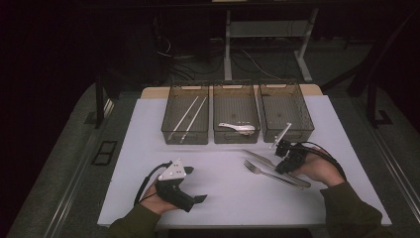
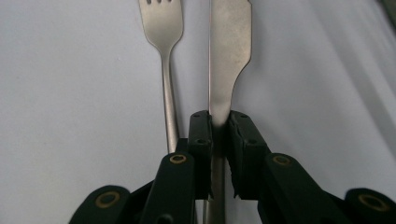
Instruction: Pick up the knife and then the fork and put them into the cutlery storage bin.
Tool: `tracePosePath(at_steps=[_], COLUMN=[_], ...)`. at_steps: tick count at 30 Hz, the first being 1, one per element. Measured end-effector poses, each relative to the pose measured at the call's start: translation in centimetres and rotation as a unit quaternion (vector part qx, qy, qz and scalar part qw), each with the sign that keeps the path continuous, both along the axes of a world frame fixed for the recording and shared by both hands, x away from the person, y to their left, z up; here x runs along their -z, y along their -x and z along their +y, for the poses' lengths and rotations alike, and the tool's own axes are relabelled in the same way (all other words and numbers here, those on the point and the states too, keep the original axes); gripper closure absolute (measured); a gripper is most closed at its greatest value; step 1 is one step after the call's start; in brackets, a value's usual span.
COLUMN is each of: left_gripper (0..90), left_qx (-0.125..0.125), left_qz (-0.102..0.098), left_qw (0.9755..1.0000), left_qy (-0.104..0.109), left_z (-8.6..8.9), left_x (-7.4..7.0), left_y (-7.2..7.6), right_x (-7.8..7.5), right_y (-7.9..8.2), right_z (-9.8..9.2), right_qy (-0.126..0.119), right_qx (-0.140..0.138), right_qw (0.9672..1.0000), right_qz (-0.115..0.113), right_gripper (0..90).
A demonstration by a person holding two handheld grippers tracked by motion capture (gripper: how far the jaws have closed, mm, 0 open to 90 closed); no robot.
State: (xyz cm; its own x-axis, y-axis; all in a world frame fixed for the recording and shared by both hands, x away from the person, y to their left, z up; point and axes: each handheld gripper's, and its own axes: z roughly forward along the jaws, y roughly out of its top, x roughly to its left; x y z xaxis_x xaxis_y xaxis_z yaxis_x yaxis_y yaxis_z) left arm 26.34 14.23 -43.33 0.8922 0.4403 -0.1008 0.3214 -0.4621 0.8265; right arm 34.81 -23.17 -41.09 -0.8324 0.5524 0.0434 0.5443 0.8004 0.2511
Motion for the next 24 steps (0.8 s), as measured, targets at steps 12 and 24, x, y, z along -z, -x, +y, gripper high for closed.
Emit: tracePosePath(at_steps=[12, 24], left_gripper=[0.0, 0.0], left_qx=[-0.002, -0.005], left_qz=[-0.006, -0.009], left_qw=[1.0, 0.9999], left_qy=[0.003, 0.009], left_z=[0.3, 1.2], left_x=[-0.1, 0.0], left_y=[-0.1, -0.5], right_x=[-1.6, -2.7], right_y=[0.3, 0.3], right_z=[-2.0, -3.7], right_qy=[-0.076, -0.137], right_qx=[0.03, 0.063], right_qw=[0.996, 0.9862], right_qz=[-0.036, -0.069], right_gripper=[79.7, 80.1])
